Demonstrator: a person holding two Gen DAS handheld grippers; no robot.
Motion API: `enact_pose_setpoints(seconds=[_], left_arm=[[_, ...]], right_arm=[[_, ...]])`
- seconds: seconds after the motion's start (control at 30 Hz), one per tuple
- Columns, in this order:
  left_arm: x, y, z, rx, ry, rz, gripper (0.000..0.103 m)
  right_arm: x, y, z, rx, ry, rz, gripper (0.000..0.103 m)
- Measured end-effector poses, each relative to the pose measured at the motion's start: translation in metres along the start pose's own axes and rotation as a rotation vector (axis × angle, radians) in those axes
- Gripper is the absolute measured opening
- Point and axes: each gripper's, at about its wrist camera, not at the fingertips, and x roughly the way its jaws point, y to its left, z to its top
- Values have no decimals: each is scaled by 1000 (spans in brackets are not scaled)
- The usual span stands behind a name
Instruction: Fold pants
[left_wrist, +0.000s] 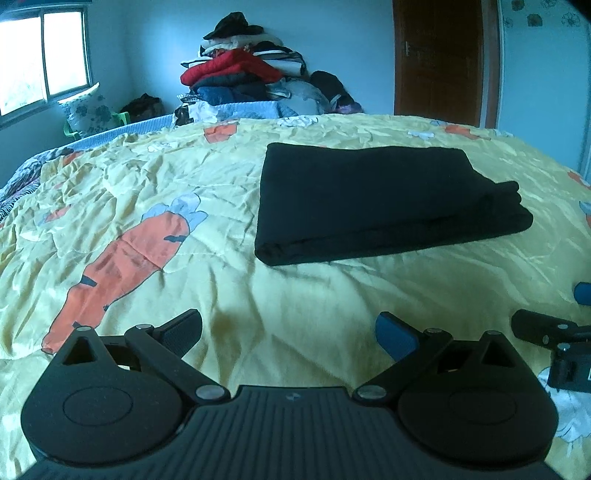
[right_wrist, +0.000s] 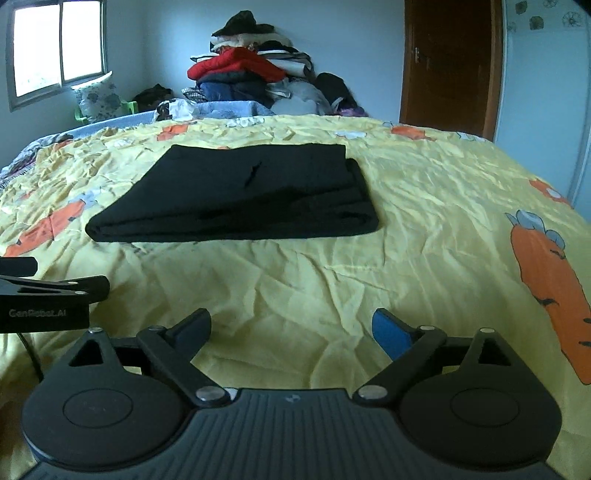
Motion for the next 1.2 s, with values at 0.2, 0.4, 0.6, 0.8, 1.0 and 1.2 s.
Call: enact_pose_setpoints(seconds=[0.2,0.4,0.6,0.8,1.0,1.2], left_arm=[[1,1,-1,-7,-3,3,102],[0,1,-2,3,-12,18,103],[3,2,-2,-2,3,8,103],[4,2,-3,-5,8,7,103],[4,2,-3,-8,10,3,103],[3,2,-4,-11,10,3,103]], right_arm=[[2,0,-1,-5,5,-5,98],[3,-1,0,-6,7,-9,99],[3,-2,0,-23,15,-11,100],[5,-3,-1,-22,27,-2,103],[6,-3,-1,-20,34,-1,103],[6,-3,-2,-21,34,-1,103]])
